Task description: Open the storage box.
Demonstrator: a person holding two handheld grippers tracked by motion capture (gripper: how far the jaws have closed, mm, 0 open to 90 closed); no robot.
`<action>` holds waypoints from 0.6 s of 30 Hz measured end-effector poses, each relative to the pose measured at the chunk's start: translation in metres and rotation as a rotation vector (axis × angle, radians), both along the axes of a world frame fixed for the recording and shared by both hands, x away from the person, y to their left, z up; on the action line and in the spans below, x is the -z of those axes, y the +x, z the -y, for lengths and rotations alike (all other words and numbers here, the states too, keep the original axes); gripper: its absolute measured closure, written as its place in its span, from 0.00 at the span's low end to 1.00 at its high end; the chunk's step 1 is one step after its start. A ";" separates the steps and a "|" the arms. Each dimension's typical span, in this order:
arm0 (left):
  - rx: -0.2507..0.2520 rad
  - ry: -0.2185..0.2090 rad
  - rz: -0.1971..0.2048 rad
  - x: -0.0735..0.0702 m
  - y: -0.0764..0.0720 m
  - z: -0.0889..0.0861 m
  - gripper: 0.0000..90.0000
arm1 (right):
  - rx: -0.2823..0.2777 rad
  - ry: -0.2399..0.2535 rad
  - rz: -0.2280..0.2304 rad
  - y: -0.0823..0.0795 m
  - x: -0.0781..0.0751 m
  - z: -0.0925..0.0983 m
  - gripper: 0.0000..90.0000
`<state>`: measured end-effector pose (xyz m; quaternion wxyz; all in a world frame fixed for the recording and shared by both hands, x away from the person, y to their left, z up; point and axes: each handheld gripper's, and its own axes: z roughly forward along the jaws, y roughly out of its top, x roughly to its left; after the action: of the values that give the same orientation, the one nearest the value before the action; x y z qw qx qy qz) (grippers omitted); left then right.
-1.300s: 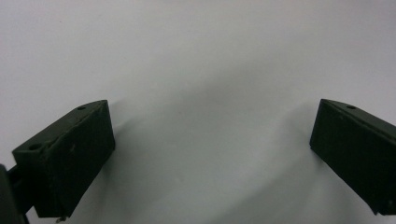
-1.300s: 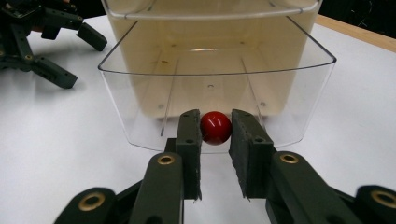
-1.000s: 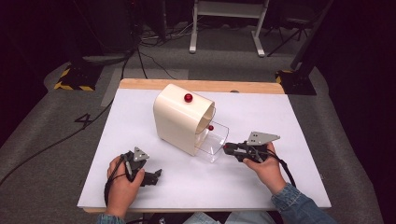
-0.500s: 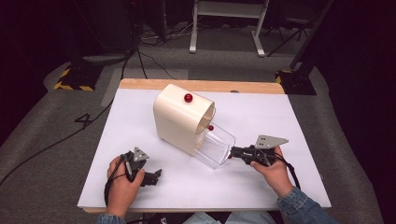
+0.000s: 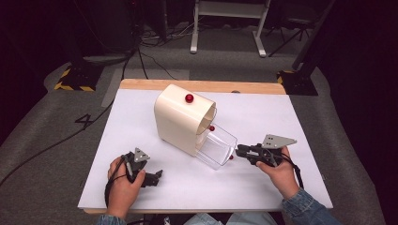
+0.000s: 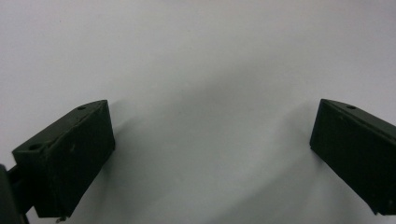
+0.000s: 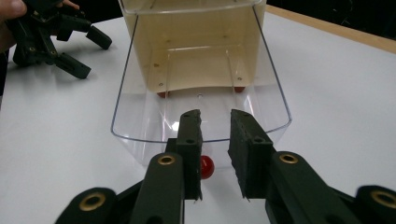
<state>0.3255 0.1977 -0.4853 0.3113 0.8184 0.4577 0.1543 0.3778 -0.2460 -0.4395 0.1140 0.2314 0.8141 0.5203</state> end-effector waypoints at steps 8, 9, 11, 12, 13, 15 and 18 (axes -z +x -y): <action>0.000 0.000 0.000 0.000 0.000 0.000 0.00 | -0.003 0.007 0.010 0.001 -0.020 -0.004 0.70; 0.001 0.000 -0.001 0.000 0.000 0.000 0.00 | -0.003 0.008 0.010 0.002 -0.023 -0.006 0.68; 0.001 0.000 -0.001 0.000 0.000 0.000 0.00 | -0.005 0.013 0.019 0.003 -0.030 -0.010 0.64; 0.001 0.000 0.000 0.000 0.000 0.000 0.00 | -0.008 0.014 0.022 0.003 -0.032 -0.011 0.64; 0.001 0.000 0.000 0.000 0.000 0.000 0.00 | -0.010 0.016 0.027 0.004 -0.036 -0.013 0.63; 0.000 0.000 0.001 0.000 0.000 0.000 0.00 | -0.015 0.015 0.039 0.005 -0.042 -0.018 0.62; 0.002 0.000 0.000 0.000 0.000 0.000 0.00 | -0.021 0.015 0.046 0.009 -0.049 -0.026 0.61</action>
<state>0.3254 0.1979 -0.4853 0.3114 0.8188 0.4571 0.1540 0.3867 -0.2200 -0.3909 0.1254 0.2118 0.8098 0.5326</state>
